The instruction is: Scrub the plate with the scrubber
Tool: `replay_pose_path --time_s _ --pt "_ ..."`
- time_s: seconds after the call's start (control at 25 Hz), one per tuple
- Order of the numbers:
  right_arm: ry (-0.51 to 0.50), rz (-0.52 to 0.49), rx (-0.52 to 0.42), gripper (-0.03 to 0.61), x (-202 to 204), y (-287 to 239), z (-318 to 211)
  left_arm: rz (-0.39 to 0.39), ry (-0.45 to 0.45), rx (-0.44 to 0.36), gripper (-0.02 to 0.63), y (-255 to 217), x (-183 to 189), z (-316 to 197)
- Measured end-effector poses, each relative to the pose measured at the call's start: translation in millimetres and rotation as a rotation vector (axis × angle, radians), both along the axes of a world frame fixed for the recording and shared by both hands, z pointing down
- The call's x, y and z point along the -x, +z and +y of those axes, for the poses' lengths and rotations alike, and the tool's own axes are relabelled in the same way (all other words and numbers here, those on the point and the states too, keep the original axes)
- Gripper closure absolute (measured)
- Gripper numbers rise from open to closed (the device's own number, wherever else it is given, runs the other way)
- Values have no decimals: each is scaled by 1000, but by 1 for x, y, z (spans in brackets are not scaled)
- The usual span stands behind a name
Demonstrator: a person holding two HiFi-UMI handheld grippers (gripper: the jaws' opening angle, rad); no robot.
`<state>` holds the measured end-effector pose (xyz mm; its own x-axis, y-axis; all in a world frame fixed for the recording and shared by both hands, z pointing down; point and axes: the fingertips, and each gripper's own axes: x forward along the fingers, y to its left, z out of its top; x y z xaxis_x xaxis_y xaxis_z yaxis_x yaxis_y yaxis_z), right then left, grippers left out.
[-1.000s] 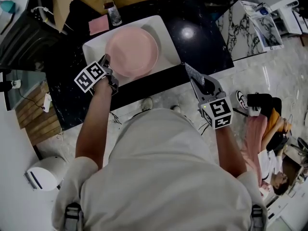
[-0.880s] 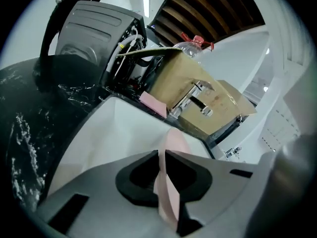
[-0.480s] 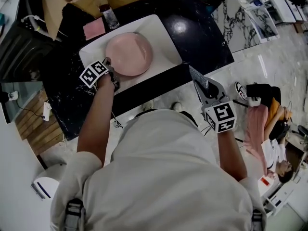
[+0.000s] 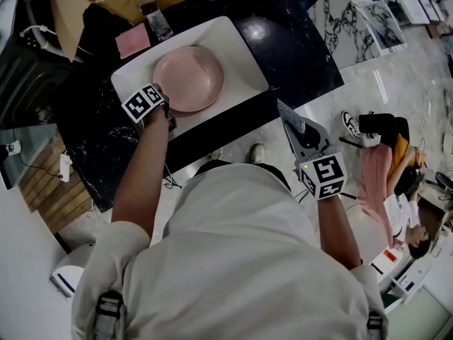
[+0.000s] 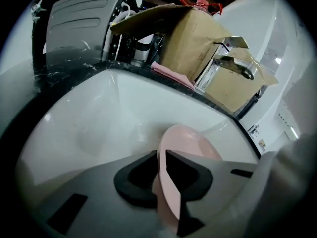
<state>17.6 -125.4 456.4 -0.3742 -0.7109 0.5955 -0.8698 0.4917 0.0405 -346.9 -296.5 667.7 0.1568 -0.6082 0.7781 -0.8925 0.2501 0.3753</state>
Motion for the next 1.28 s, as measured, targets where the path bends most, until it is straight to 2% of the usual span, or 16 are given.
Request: replay_pose_path --time_s 0.12,0.36,0.6,0.84,1.08,1.28 --pt "-1 2 11 500 3 3 4 -28 24 -27 517 -4 1 -3" --pt "-10 -19 -10 501 5 2 14 -60 62 -112 514 -32 -2 0" --pt "-26 -88 -42 501 3 -6 37 -134 203 -255 508 -87 -26 30" --pt "-53 -157 -75 500 -11 -14 75 -165 311 -373 500 -140 -58 94" --pt "-102 -191 -109 500 -25 -19 127 -160 449 -511 500 -189 -109 182" --pt "-126 -225 -112 500 -36 -19 172 -143 550 -549 500 -206 -156 264"
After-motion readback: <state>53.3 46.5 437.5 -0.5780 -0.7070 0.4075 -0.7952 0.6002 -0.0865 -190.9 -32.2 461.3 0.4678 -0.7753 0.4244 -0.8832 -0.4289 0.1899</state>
